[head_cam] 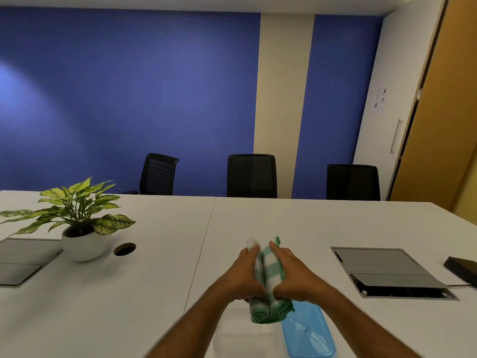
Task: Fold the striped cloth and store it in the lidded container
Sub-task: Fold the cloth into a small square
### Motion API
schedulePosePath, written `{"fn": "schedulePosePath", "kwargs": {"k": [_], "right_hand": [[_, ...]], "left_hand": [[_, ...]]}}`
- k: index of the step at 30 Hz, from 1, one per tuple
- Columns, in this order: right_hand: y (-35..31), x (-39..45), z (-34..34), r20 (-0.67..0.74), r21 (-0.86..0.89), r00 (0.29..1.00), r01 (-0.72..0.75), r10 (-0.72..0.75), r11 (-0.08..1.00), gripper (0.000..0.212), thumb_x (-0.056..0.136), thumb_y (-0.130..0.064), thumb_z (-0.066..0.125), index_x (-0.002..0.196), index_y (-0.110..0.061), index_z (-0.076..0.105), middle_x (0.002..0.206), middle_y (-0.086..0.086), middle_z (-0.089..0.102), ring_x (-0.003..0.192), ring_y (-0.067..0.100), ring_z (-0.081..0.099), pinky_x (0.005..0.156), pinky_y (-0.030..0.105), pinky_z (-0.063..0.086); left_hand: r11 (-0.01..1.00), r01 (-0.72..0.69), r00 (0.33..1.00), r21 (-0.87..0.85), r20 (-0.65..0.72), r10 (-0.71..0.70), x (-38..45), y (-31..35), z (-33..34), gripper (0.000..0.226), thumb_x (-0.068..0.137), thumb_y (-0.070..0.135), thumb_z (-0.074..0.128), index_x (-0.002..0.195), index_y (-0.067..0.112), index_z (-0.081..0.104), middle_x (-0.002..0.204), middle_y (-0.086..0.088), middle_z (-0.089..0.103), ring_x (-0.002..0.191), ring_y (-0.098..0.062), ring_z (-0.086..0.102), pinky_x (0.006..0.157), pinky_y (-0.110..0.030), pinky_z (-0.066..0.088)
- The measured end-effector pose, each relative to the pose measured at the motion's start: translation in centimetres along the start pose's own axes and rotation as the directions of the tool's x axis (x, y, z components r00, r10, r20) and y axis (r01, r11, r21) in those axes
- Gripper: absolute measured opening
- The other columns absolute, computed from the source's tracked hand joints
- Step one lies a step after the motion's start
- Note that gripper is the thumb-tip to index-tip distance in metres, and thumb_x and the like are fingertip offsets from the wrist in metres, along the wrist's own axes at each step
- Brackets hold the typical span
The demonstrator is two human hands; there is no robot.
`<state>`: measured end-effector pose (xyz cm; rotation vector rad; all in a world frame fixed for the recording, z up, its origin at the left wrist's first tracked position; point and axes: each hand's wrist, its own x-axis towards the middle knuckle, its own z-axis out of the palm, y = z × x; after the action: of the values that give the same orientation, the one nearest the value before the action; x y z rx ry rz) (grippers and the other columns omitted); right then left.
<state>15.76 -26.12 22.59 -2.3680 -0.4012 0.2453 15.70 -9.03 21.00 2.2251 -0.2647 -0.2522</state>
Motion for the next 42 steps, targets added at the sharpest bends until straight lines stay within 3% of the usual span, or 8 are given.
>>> {"fn": "schedulePosePath", "kwargs": {"k": [7, 10, 15, 22, 27, 33, 38, 42], "right_hand": [[-0.6, 0.4, 1.6, -0.027, -0.034, 0.999, 0.031, -0.032, 0.999, 0.104, 0.072, -0.024, 0.069, 0.153, -0.031, 0.004, 0.158, -0.002, 0.016, 0.141, 0.021, 0.033, 0.112, 0.034, 0.038], [-0.8, 0.3, 1.8, -0.048, 0.021, 0.998, 0.035, -0.034, 0.999, 0.104, 0.068, -0.031, 0.068, 0.153, -0.031, 0.008, 0.157, 0.003, 0.022, 0.14, 0.023, 0.035, 0.112, 0.037, 0.04], [-0.9, -0.1, 1.9, -0.09, -0.027, 0.996, -0.015, 0.012, 1.0, 0.121, 0.057, -0.084, 0.058, 0.153, -0.03, 0.008, 0.157, 0.001, 0.025, 0.139, 0.025, 0.038, 0.108, 0.037, 0.041], [-0.1, -0.3, 1.7, -0.183, 0.16, 0.983, 0.009, 0.021, 0.987, 0.07, 0.09, -0.012, 0.054, 0.148, -0.035, 0.024, 0.148, 0.004, 0.041, 0.126, 0.022, 0.05, 0.105, 0.042, 0.048], [0.9, -0.5, 1.8, -0.176, 0.603, 0.978, 0.019, 0.11, 0.797, 0.082, 0.09, 0.002, 0.046, 0.149, -0.044, 0.014, 0.143, -0.003, 0.04, 0.119, 0.024, 0.055, 0.087, 0.048, 0.058], [1.5, -0.5, 3.2, -0.195, 0.747, 0.97, 0.05, 0.147, 0.663, 0.086, 0.091, 0.011, 0.039, 0.147, -0.048, 0.013, 0.143, 0.003, 0.045, 0.118, 0.026, 0.058, 0.085, 0.047, 0.059], [1.9, -1.0, 4.0, -0.163, 0.691, 0.977, 0.013, 0.137, 0.723, 0.092, 0.089, 0.009, 0.044, 0.146, -0.053, 0.008, 0.137, -0.001, 0.051, 0.116, 0.025, 0.059, 0.091, 0.054, 0.055], [1.7, -1.1, 3.9, -0.148, 0.698, 0.976, -0.012, 0.16, 0.716, 0.092, 0.089, -0.001, 0.056, 0.149, -0.045, 0.001, 0.146, -0.004, 0.04, 0.116, 0.023, 0.057, 0.094, 0.047, 0.054]], "left_hand": [[0.997, -0.054, 0.998, 0.053, -0.017, 0.055, 0.5, -0.1, 0.8, 0.107, 0.07, 0.026, 0.087, 0.154, 0.023, 0.02, 0.153, -0.005, 0.034, 0.136, -0.025, 0.043, 0.098, -0.042, 0.055], [0.997, -0.074, 0.997, -0.024, 0.037, 0.075, 0.1, 0.0, 0.2, 0.114, 0.072, 0.02, 0.082, 0.157, 0.024, 0.007, 0.16, -0.005, 0.026, 0.14, -0.029, 0.039, 0.098, -0.044, 0.055], [0.953, -0.089, 0.976, -0.291, 0.165, 0.141, -0.9, 0.6, -0.8, 0.117, 0.085, 0.008, 0.074, 0.152, 0.044, -0.015, 0.164, 0.005, 0.011, 0.137, -0.029, 0.042, 0.088, -0.042, 0.059], [0.882, -0.104, 0.976, -0.46, 0.124, 0.18, -1.0, -0.1, -0.9, 0.108, 0.086, 0.005, 0.072, 0.154, 0.045, -0.002, 0.16, 0.007, 0.023, 0.124, -0.024, 0.054, 0.086, -0.037, 0.061], [0.88, -0.116, 0.916, -0.46, -0.392, -0.084, -1.0, -0.9, -0.6, 0.095, 0.069, 0.038, 0.088, 0.145, 0.034, 0.03, 0.135, -0.001, 0.048, 0.105, -0.018, 0.062, 0.076, -0.026, 0.057], [0.671, 0.114, 0.979, -0.733, -0.031, -0.2, -2.2, -2.6, 0.1, 0.083, 0.066, 0.041, 0.089, 0.134, 0.015, 0.049, 0.119, -0.007, 0.069, 0.103, -0.026, 0.071, 0.088, -0.046, 0.06], [0.821, 0.011, 0.976, -0.57, -0.172, -0.132, -1.7, -2.6, 0.7, 0.074, 0.058, 0.035, 0.095, 0.12, 0.017, 0.06, 0.105, -0.001, 0.075, 0.092, -0.02, 0.074, 0.081, -0.041, 0.063], [0.985, 0.016, 0.949, -0.171, -0.307, -0.068, -1.1, -2.2, 0.2, 0.077, 0.054, 0.052, 0.09, 0.117, 0.029, 0.051, 0.104, 0.012, 0.065, 0.09, -0.009, 0.067, 0.072, -0.022, 0.058]]}}
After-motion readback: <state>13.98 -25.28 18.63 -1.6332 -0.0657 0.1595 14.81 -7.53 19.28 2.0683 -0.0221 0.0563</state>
